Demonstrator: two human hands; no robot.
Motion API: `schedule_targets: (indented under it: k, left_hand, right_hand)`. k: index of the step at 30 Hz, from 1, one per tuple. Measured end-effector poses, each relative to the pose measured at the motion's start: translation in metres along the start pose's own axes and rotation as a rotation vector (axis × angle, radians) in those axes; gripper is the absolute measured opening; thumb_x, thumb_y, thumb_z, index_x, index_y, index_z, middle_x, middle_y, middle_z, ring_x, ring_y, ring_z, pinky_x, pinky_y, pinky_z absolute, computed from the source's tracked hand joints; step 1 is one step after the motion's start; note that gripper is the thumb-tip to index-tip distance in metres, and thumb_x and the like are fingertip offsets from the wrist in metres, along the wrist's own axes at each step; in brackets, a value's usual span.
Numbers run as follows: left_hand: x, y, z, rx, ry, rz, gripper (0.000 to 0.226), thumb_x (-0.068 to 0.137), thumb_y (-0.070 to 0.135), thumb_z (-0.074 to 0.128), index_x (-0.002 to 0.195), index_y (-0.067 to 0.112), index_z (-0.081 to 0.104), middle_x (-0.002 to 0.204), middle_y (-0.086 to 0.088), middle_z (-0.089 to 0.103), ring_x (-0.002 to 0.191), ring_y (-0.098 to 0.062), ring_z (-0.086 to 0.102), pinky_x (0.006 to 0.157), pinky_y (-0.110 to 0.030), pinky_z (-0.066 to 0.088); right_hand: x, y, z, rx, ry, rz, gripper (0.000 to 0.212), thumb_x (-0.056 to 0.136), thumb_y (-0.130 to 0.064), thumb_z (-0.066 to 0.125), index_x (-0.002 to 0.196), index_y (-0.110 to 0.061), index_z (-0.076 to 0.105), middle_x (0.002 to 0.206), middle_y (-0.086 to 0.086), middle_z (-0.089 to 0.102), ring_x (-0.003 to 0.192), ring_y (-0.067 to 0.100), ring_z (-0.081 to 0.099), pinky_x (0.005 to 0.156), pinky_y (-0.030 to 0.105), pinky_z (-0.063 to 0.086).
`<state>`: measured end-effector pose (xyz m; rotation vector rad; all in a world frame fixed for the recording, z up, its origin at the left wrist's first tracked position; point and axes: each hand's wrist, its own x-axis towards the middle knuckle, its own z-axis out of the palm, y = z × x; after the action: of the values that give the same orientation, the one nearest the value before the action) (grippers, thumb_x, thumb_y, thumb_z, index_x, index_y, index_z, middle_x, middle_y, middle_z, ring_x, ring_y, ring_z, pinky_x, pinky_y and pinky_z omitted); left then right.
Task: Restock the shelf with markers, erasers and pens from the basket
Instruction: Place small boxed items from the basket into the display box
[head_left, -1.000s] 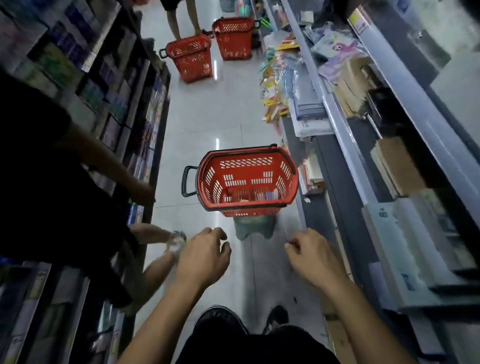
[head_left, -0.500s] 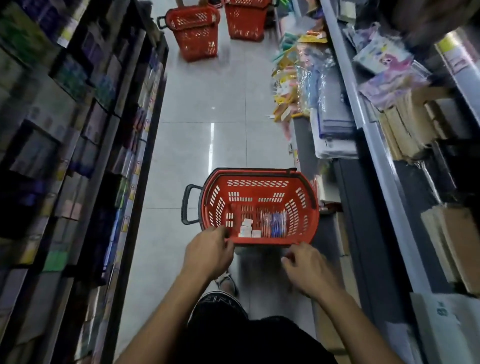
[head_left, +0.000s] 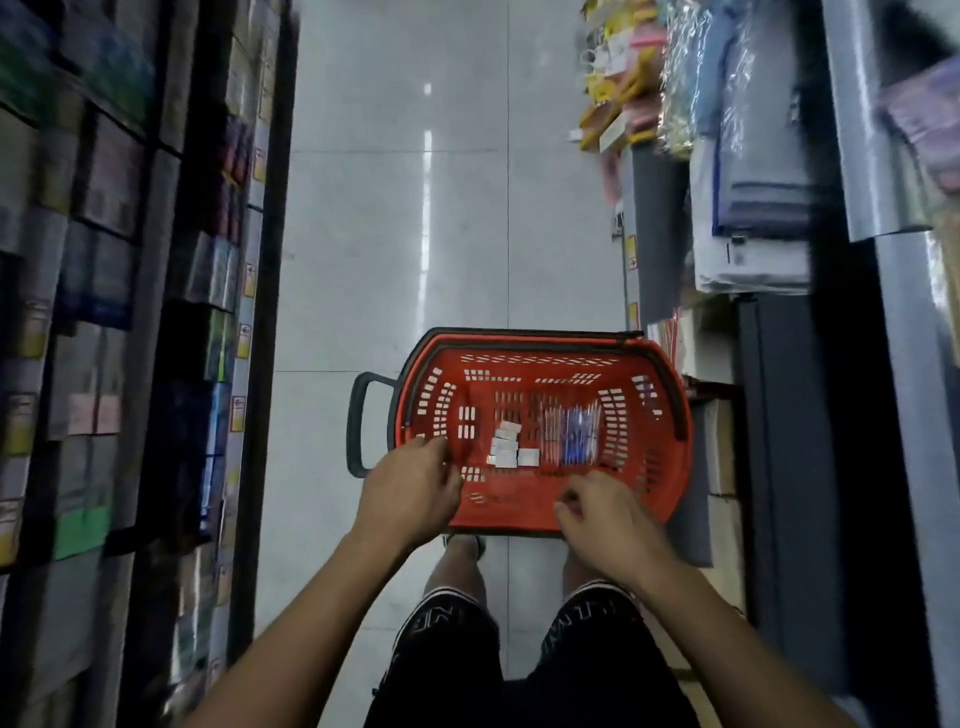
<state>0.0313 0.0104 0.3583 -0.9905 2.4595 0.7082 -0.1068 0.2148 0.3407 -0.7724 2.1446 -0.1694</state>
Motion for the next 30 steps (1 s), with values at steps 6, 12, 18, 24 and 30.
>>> schedule_targets:
  k: [6, 12, 18, 24, 30]
  left_hand:
    - [0.084, -0.012, 0.090, -0.079, -0.087, -0.107, 0.018, 0.098, 0.035, 0.055, 0.103, 0.020, 0.064, 0.102, -0.004, 0.070, 0.091, -0.027, 0.068, 0.076, -0.039, 0.057]
    - [0.168, -0.043, 0.198, -0.107, -0.197, -0.157, 0.020, 0.097, 0.030, 0.057, 0.104, 0.013, 0.067, 0.104, -0.015, 0.072, 0.098, -0.038, 0.068, 0.076, -0.042, 0.052]
    - [0.219, -0.084, 0.270, -0.201, -0.242, -0.302, 0.027, 0.097, 0.027, 0.057, 0.109, 0.007, 0.071, 0.109, -0.019, 0.074, 0.102, -0.038, 0.069, 0.084, -0.041, 0.055]
    - [0.234, -0.084, 0.301, -0.324, -0.243, -0.455, 0.027, 0.090, 0.030, 0.055, 0.089, 0.009, 0.072, 0.090, -0.013, 0.075, 0.087, -0.035, 0.070, 0.072, -0.035, 0.053]
    - [0.237, -0.071, 0.300, -0.418, -0.240, -0.519, 0.025, 0.089, 0.029, 0.051, 0.088, 0.013, 0.070, 0.085, -0.009, 0.073, 0.082, -0.033, 0.070, 0.077, -0.043, 0.060]
  right_hand:
    - [0.110, 0.063, 0.056, -0.030, -0.140, -0.006, 0.020, 0.097, -0.030, 0.056, 0.104, -0.015, 0.068, 0.104, 0.005, 0.066, 0.095, 0.024, 0.066, 0.083, 0.035, 0.054]
    - [0.218, 0.099, 0.140, 0.037, -0.161, 0.022, 0.023, 0.096, -0.016, 0.057, 0.110, -0.014, 0.074, 0.108, 0.008, 0.072, 0.098, 0.027, 0.070, 0.084, 0.031, 0.055]
    - [0.300, 0.114, 0.227, -0.067, -0.084, -0.135, 0.034, 0.094, -0.012, 0.057, 0.126, -0.016, 0.070, 0.119, 0.009, 0.067, 0.112, 0.030, 0.062, 0.094, 0.040, 0.054]
    - [0.323, 0.109, 0.275, -0.261, 0.028, -0.200, 0.031, 0.091, -0.015, 0.069, 0.122, -0.017, 0.069, 0.123, 0.008, 0.058, 0.122, 0.027, 0.053, 0.087, 0.039, 0.053]
    - [0.327, 0.107, 0.273, -0.206, 0.087, -0.175, 0.023, 0.086, -0.006, 0.071, 0.106, -0.013, 0.065, 0.110, 0.007, 0.060, 0.109, 0.028, 0.056, 0.071, 0.034, 0.046]
